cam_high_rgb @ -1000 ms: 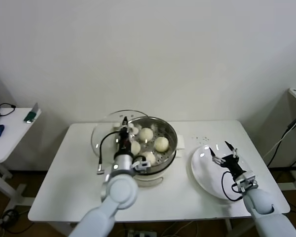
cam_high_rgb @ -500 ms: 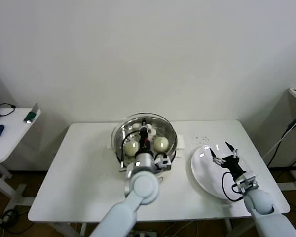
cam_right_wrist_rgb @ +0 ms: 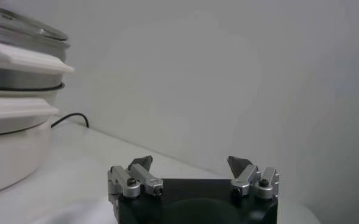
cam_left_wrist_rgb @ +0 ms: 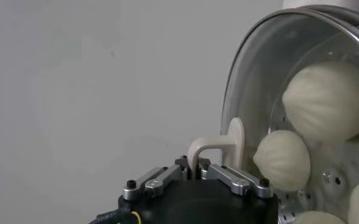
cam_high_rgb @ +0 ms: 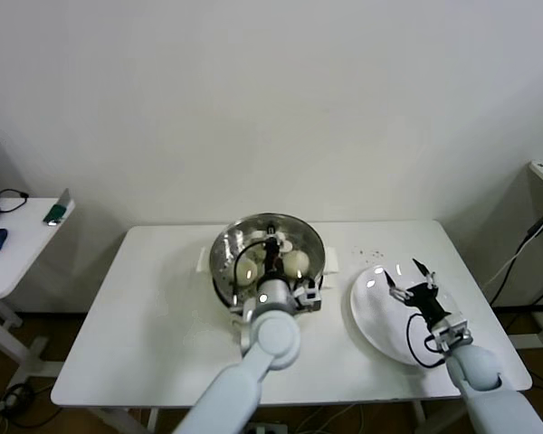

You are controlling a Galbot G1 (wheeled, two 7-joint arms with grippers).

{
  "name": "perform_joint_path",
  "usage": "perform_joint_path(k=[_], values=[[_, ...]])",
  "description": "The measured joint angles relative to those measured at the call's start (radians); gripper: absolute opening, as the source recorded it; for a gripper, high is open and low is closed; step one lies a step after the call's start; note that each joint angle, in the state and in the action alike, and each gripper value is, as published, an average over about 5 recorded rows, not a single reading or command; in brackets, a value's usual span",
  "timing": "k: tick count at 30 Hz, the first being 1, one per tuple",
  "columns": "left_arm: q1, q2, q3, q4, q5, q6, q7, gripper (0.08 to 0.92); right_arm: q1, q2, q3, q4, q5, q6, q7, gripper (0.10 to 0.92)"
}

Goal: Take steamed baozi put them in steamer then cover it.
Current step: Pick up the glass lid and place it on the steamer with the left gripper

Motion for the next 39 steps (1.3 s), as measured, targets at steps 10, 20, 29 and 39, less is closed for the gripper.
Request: perform_joint_path(k=[10, 20, 29, 39], values=[[-0.003, -0.008, -0.004, 0.023, 0.003, 0.0, -0.006, 0.158, 0.013, 0.005, -0.002, -0.014, -0.007, 0.002, -0.005, 0.823], [0.004, -0.011, -0.005, 0.046, 0.006, 0.0, -0.045, 0.158, 0.018, 0.01, 0.0, -0.022, -0.009, 0.007, -0.009, 0.823], [0.007, -0.017, -0.006, 0.049, -0.012, 0.0, -0.066, 0.195, 0.019, 0.01, 0.001, -0.02, -0.01, 0.002, -0.01, 0.823], [0.03, 0.016, 0.004, -0.009, -0.034, 0.0, -0.052, 0.474, 0.017, 0.01, 0.013, -0.001, -0.001, -0.045, 0.01, 0.823]])
